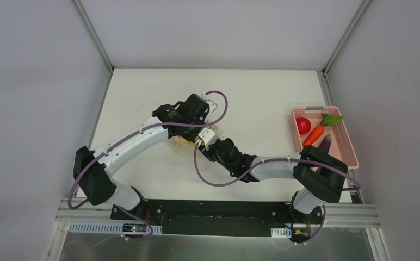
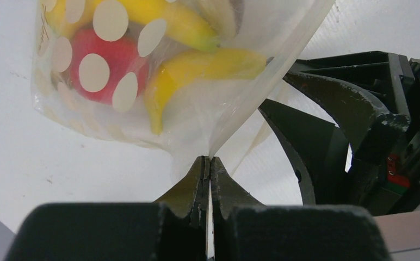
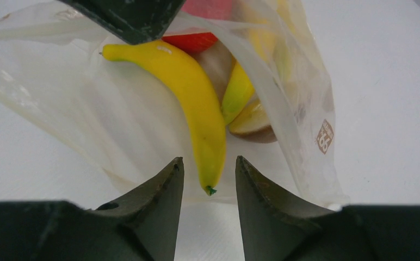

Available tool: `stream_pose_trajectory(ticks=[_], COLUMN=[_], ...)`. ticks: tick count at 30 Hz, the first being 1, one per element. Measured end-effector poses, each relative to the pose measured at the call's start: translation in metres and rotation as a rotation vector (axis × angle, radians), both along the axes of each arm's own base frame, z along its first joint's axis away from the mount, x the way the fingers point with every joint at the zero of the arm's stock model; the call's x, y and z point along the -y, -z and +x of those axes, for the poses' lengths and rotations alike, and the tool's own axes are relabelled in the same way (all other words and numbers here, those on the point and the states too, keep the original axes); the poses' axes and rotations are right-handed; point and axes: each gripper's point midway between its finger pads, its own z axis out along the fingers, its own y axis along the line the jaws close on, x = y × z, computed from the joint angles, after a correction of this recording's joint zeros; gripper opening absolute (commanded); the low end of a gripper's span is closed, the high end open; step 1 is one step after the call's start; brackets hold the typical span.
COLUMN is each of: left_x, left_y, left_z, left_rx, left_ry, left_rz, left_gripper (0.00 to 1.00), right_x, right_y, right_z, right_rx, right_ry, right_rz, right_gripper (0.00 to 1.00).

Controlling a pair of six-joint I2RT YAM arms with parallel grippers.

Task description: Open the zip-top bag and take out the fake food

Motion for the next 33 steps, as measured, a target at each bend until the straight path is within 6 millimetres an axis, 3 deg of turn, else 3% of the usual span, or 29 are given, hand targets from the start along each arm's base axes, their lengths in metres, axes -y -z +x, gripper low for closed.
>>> stream_pose_trajectory(ticks=[9, 15, 19, 27, 33], left_x=[0.0, 0.007, 0.008, 0.009, 0.014], left_y=[0.0, -0.009, -0.012, -0.014, -0.008], left_z=[0.0, 0.007, 0.011, 0.013, 0.011], left_rx=[-0.021, -0.073, -0.118, -0.211, -0.274], left_ry=[0.0, -0.035, -0.061, -0.094, -0.098], left_rz=[-0.024, -0.181, -0.262, -0.373, -0.407], left_gripper=[0.0, 0.0, 0.0, 0.0, 0.0], right_x=[-0.006, 0.012, 0.016, 0.015, -0.001], right_y=[-0.002, 0.011, 0.005, -0.002, 0.001], right_z=[0.007, -0.001, -0.004, -0.003, 0.002], right_rx=[0.054, 0.037, 0.044, 0.071, 0.088], right_ry=[0.025, 0.034, 0.032, 0.012, -0.022], right_rz=[0.073, 0.044, 0.053, 0.046, 0.016], right_gripper=[0.41, 0.43, 0.44, 0.44, 0.43])
